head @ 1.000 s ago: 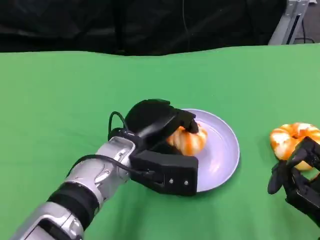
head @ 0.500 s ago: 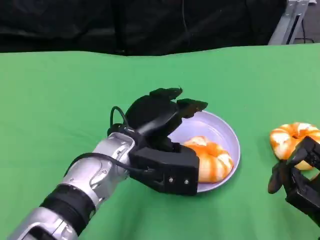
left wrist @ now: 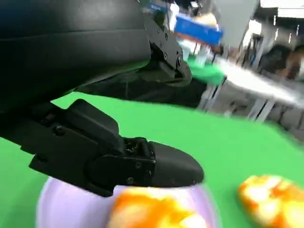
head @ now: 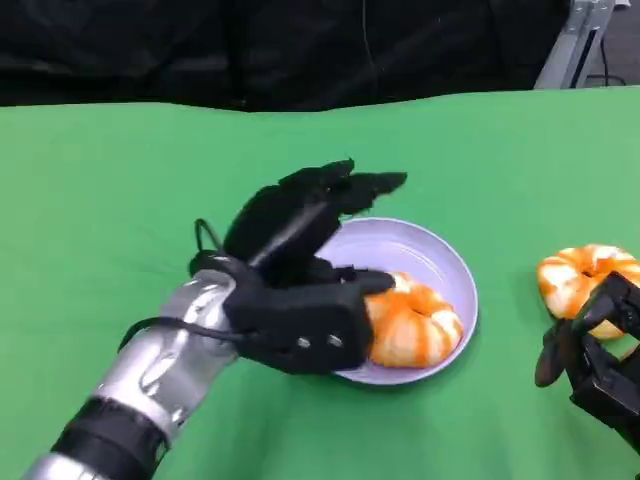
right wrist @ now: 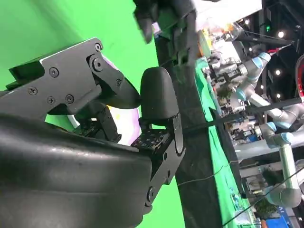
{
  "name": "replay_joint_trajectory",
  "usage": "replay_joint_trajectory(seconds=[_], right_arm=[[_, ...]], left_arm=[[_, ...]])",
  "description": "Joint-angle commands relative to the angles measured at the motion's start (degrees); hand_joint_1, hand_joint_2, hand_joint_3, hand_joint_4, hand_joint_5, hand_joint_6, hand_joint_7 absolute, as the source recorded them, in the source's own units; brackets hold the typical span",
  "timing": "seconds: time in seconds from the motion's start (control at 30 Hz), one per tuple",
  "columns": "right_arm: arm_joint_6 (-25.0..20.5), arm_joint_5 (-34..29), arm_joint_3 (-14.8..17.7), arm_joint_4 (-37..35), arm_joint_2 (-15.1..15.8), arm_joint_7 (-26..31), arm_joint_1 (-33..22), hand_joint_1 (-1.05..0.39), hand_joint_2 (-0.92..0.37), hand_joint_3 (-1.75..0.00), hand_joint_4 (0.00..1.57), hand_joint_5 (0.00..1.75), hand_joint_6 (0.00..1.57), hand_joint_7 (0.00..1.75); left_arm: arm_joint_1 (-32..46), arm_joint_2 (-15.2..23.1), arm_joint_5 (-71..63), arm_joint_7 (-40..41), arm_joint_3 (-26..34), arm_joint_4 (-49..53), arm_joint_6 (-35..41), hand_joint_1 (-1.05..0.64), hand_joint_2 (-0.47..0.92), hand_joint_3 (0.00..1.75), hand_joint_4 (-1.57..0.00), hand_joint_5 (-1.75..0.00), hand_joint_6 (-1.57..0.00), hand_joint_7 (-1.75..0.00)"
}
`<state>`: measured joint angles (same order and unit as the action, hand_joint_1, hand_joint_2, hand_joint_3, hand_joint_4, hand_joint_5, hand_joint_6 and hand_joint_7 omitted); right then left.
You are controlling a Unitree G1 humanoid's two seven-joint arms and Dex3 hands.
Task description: Grasp the bread from the table and place it into the plate.
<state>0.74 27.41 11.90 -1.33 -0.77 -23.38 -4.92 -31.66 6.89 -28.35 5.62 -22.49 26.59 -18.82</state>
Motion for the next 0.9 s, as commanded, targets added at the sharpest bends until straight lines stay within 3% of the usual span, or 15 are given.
replay_joint_trajectory(seconds=[0.03, 0.07, 0.13, 0.17, 0.2, 0.23, 0.3, 0.43, 0.5, 0.6, 0.73, 0.9], right_arm=[[0.24, 0.45, 0.32, 0.28, 0.42, 0.13, 0.06, -0.07, -0.61, -1.13, 0.81, 1.75, 0.70, 1.61], [0.28, 0.38, 0.31, 0.23, 0.48, 0.12, 0.08, -0.07, -0.61, -1.13, 0.81, 1.75, 0.70, 1.61], [0.35, 0.25, 0.30, 0.15, 0.55, 0.15, 0.12, -0.07, -0.62, -1.13, 0.81, 1.75, 0.70, 1.61], [0.38, 0.26, 0.33, 0.07, 0.50, 0.19, 0.17, -0.07, -0.62, -1.13, 0.81, 1.75, 0.70, 1.61], [0.41, 0.36, 0.37, 0.00, 0.44, 0.15, 0.20, -0.07, -0.61, -1.13, 0.81, 1.75, 0.70, 1.61], [0.44, 0.48, 0.43, -0.08, 0.40, 0.08, 0.23, -0.07, -0.61, -1.13, 0.81, 1.75, 0.70, 1.61], [0.40, 0.59, 0.49, -0.12, 0.37, 0.05, 0.25, -0.08, -0.60, -1.13, 0.81, 1.75, 0.70, 1.61], [0.85, 0.10, 0.45, -0.48, 0.60, -0.22, 0.36, -0.08, -0.60, -1.13, 0.81, 1.75, 0.70, 1.61], [0.73, 0.15, 0.43, -0.48, 0.60, -0.23, 0.41, -0.08, -0.60, -1.13, 0.81, 1.75, 0.70, 1.61], [0.41, 0.28, 0.52, -0.49, 0.65, -0.06, 0.57, -0.08, -0.61, -1.13, 0.81, 1.75, 0.70, 1.61], [0.35, 0.41, 0.70, -0.98, 0.84, -0.26, 0.94, -0.08, -0.61, -1.13, 0.80, 1.75, 0.70, 1.60], [0.40, 0.64, 0.95, -1.24, 1.02, -0.65, 1.07, -0.09, -0.61, -1.12, 0.81, 1.75, 0.70, 1.61]], left_arm=[[4.13, -0.23, 12.58, -6.14, 5.95, -3.37, -3.40, -0.09, 0.92, 0.31, -0.78, -0.24, -0.79, -0.12], [4.92, -0.04, 16.11, -8.96, 7.18, -4.03, -3.56, -0.06, 0.91, 0.40, -0.85, -0.34, -0.87, -0.14], [5.89, 0.07, 20.90, -13.08, 8.90, -4.89, -3.49, -0.03, 0.78, 0.72, -0.86, -0.68, -1.02, -0.15], [6.59, 0.42, 24.80, -16.69, 10.12, -5.34, -3.56, -0.03, 0.75, 0.78, -0.86, -0.74, -1.05, -0.15], [7.64, 0.95, 29.18, -20.67, 11.51, -6.14, -3.26, -0.02, 0.65, 0.97, -0.93, -0.93, -1.18, -0.26], [8.88, 1.47, 33.41, -24.41, 12.88, -7.32, -2.19, -0.02, 0.60, 1.07, -0.94, -1.06, -1.19, -0.45], [10.49, 1.93, 38.51, -29.06, 14.70, -9.17, 0.12, -0.01, 0.55, 1.17, -0.92, -1.24, -1.06, -0.92], [14.86, 1.71, 50.50, -37.09, 19.57, -12.35, 7.07, 0.02, 0.48, 1.32, -0.95, -1.37, -1.00, -1.17], [17.45, 1.82, 57.44, -42.20, 22.47, -12.99, 11.21, -0.02, 0.52, 1.31, -0.98, -1.53, -0.98, -1.36], [20.56, 3.89, 64.03, -49.11, 25.49, -13.46, 17.91, -0.09, 0.57, 1.20, -0.97, -1.65, -0.94, -1.49], [22.76, 5.98, 70.08, -58.48, 29.33, -9.64, 25.75, -0.10, 0.64, 1.03, -0.89, -1.73, -0.91, -1.50], [23.27, 6.72, 70.09, -63.04, 31.34, -4.46, 30.94, -0.11, 0.60, 0.96, -0.87, -1.75, -0.90, -1.54]])
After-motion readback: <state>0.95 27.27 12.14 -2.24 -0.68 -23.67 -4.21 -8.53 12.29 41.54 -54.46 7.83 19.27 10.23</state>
